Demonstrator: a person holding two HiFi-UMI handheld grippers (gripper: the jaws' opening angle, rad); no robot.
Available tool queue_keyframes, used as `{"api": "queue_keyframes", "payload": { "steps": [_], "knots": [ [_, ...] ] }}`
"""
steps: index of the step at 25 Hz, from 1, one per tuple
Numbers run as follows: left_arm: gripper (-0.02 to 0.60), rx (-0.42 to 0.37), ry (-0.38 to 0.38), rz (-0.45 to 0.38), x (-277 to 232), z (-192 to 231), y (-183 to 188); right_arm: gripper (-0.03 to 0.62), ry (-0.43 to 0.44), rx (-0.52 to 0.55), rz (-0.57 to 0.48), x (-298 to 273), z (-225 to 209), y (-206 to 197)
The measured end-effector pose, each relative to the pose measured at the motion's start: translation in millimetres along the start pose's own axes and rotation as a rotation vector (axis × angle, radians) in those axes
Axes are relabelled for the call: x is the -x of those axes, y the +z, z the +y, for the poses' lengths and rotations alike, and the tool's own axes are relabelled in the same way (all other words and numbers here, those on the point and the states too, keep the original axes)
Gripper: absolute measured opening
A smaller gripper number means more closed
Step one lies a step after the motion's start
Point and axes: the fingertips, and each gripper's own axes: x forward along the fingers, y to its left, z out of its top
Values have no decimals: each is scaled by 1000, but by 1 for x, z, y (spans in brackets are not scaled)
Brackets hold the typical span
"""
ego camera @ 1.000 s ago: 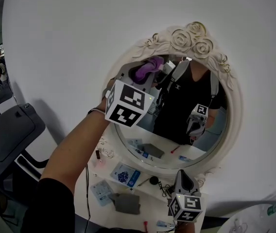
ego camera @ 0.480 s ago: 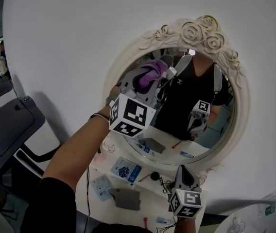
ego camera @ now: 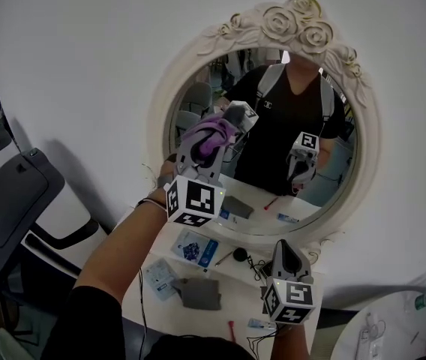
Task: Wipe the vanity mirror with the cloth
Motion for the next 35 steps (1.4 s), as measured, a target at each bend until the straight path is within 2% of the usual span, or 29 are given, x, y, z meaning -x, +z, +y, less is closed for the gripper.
{"api": "queue_keyframes", "payload": {
  "steps": [4, 8, 11, 15, 18, 20, 22, 23, 27, 29, 31, 35],
  "knots": [
    [70, 10, -15, 43, 10, -29, -30, 3, -2, -1, 12, 1, 1, -5],
    [69, -62, -37, 91, 21, -68, -64, 3, 0, 2, 17, 0, 3, -7],
    [69, -65, -77, 137, 30, -98, -92, 3, -1, 4, 22, 0, 3, -9],
    [71, -74, -152, 214, 44, -142, -140, 3, -7, 3, 20, 1, 2, -9],
    [71, -49, -276, 278, 58, -178, -184, 3, -16, -2, 16, 3, -1, -8],
    [71, -77, -354, 342, 69, -200, -215, 3, -21, -3, 15, 6, -2, -8],
    [71, -144, -354, 371, 74, -210, -230, 3, -24, -3, 12, 10, -1, -7],
    [71, -148, -349, 383, 74, -210, -232, 3, -25, -4, 9, 11, -2, -7],
    [71, -91, -406, 454, 73, -208, -227, 3, -32, -10, -5, 19, -5, -5],
    [71, -59, -414, 440, 75, -205, -211, 3, -34, -15, -11, 23, -6, -4],
    [71, -43, -383, 347, 73, -196, -173, 3, -37, -22, -16, 26, -9, -4],
    [71, -58, -262, 83, 57, -148, -53, 3, -39, -36, -20, 31, -15, -4]
  ]
}}
